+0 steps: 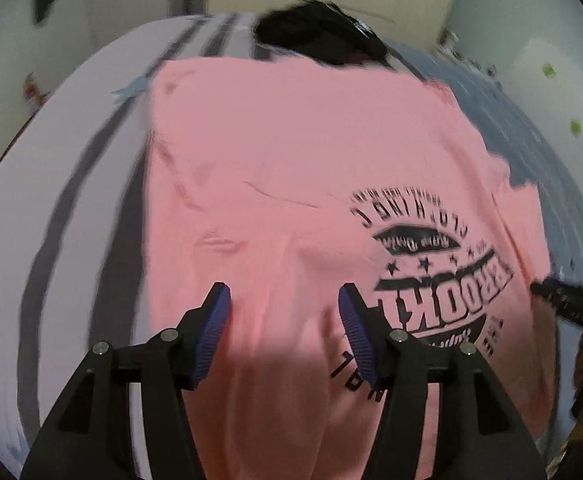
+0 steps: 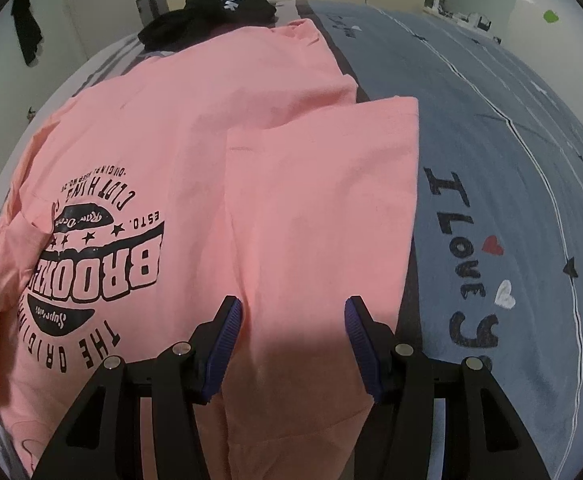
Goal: Fold clothes
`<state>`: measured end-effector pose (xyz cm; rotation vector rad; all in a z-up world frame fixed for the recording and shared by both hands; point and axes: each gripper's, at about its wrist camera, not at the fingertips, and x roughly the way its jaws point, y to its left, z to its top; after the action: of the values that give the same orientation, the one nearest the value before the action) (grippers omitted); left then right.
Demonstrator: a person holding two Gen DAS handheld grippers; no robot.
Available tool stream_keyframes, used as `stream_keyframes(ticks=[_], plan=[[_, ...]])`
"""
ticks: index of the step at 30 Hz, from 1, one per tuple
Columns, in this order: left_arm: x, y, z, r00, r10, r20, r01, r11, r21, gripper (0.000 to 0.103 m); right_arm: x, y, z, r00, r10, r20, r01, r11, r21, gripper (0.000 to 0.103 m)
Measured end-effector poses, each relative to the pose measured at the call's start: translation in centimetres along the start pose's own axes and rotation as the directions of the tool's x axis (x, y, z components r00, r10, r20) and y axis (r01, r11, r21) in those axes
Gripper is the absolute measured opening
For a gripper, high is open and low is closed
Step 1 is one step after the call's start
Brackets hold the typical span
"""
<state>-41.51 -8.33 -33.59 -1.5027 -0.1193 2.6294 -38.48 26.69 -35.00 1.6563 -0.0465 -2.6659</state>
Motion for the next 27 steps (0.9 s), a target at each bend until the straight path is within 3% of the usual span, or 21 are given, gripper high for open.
stream_keyframes(ticks=[2, 4, 9, 12, 16, 20, 27], plan=[[1.5, -0.1, 0.0, 0.999, 0.002, -0.053, -0.001, 1.0, 0.004, 0.042, -0.1, 0.0, -0.2, 1.0, 0.002, -0.001, -0.002, 1.0, 0.002, 0.05], [1.6, 0.5, 0.2, 0.999, -0.008, -0.051, 0.006, 0.999, -0.035, 0.04, -0.1, -0.1, -0.2, 1.0, 0.005, 0.0, -0.005, 1.0, 0.004, 0.05], [-0.4, 3.0, 0.6, 0.997, -0.028, 0.065, 0.039, 0.985, -0.168, 0.041, -0.2, -0.4, 0.0, 1.0, 0.007, 0.007, -0.007, 1.0, 0.018, 0.05], [0.6, 4.0, 0.5, 0.999, 0.011, 0.033, -0.005, 0.986, -0.168, 0.041, 0.4, -0.7, 0.2, 1.0, 0.003, 0.006, -0.003, 1.0, 0.03, 0.05], [1.6, 3.1, 0.8, 1.0, -0.009, 0.021, 0.01, 0.997, -0.076, 0.038, 0.5, -0.6, 0.3, 1.0, 0.004, 0.007, -0.004, 0.999, 0.037, 0.05], [2.2, 2.3, 0.8, 1.0, -0.015, 0.003, 0.015, 0.999, -0.034, 0.021, 0.6, -0.6, 0.4, 1.0, 0.013, 0.014, -0.014, 0.999, 0.046, 0.05], [3.3, 3.8, 0.9, 1.0, -0.005, -0.016, 0.002, 0.99, -0.139, 0.018, 0.9, -0.6, 0.6, 1.0, 0.015, 0.015, -0.016, 0.999, 0.049, 0.05]])
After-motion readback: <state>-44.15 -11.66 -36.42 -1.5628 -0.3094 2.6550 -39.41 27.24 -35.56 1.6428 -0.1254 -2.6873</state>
